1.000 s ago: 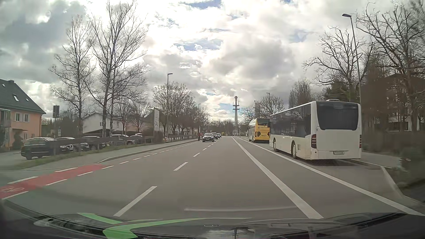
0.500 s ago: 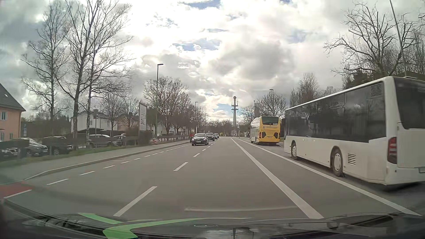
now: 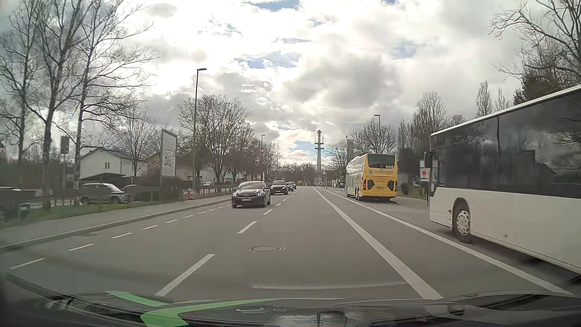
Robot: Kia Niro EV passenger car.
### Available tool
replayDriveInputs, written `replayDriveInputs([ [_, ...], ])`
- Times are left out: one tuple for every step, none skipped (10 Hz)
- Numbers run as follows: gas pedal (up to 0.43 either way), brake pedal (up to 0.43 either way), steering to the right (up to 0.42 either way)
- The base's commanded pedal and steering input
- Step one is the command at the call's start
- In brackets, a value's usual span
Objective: Follow the waypoints while adhering to traffic rules and regulations
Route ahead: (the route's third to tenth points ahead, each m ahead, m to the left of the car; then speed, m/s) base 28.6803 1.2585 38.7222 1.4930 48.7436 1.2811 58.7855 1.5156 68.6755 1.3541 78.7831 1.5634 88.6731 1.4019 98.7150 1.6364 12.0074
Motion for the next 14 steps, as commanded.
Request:
replayDriveInputs([
  [0.11,0.0,0.006],
  [0.11,0.0,0.006],
  [0.11,0.0,0.006],
  [0.11,0.0,0.006],
  [0.11,0.0,0.006],
  [0.11,0.0,0.006],
  [0.11,0.0,0.005],
  [0.11,0.0,0.004],
  [0.118,0.0,0.004],
  [0.118,0.0,0.003],
  [0.118,0.0,0.002],
  [0.118,0.0,0.001],
  [0.118,0.0,0.0],
  [0.118,0.0,0.0],
])
